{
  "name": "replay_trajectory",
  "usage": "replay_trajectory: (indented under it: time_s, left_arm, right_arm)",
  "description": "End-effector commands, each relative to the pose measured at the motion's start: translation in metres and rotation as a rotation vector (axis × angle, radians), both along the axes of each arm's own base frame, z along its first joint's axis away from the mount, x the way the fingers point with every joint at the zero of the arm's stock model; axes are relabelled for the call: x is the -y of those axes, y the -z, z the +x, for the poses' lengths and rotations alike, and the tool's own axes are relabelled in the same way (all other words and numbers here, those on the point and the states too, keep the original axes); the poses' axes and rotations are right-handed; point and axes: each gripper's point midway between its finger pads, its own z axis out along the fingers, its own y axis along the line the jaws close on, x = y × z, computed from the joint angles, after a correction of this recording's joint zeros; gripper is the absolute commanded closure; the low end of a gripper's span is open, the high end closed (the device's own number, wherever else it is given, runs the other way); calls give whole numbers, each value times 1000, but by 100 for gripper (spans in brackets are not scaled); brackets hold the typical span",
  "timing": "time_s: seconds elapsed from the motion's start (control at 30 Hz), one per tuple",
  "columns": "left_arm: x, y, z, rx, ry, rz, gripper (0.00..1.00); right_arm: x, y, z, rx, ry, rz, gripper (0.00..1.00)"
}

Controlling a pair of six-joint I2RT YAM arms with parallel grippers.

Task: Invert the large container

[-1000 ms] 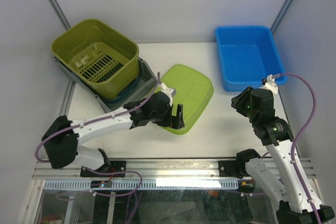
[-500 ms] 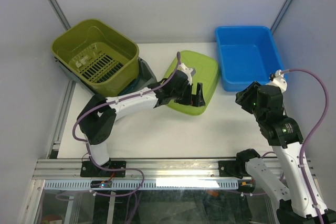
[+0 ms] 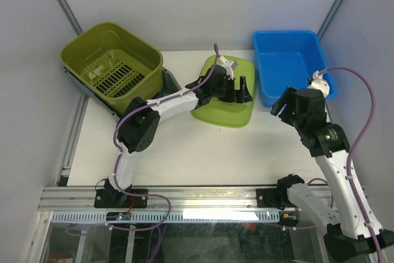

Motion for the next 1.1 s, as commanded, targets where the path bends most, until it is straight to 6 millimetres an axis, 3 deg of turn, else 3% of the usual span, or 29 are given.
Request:
replay_trajectory:
  time_s: [0.0,0.1,0.23,0.4,0.43,0.5,0.63,0.77,0.83,0.9,0.93,1.07]
  left_arm:
    - [-8,-72,-8,142,47,-78,1]
    - [-31,-83,-29,155,55,-53,1]
    - [-54,-74,-68,118,75,-20,1]
    - [-57,-50,-126,97,139,70,1]
    - [-55,-43,-136,85,160,79,1]
    - [-55,-29,-146,48,172,95,1]
    - [-44,-5,-150,10,199,108,1]
    - [-28,8,-140,12,210,113,1]
    - [-22,11,-133,27,209,118,1]
    - [-18,17,-124,27,203,123,1]
    - [-16,18,-121,20,203,113,1]
    - [-18,25,-107,-19,197,71,1]
  right_arm:
    - [6,-17,29,32,2,-99,30]
    - [-3,-14,55,4,-59,-135,28]
    - [-10,1,100,-47,-123,-95,32]
    - [-12,14,154,-88,-179,-78,39]
    - [-12,24,166,-117,-182,-90,39]
    - [-11,33,184,-140,-188,-104,38]
    - [-14,57,219,-195,-218,-114,35]
    - [-9,82,246,-253,-199,-146,36]
    - [-6,92,253,-271,-184,-164,41]
    - [-7,96,258,-267,-195,-159,57]
    - [-11,98,260,-266,-215,-149,59]
    - [-26,109,260,-301,-284,-97,57]
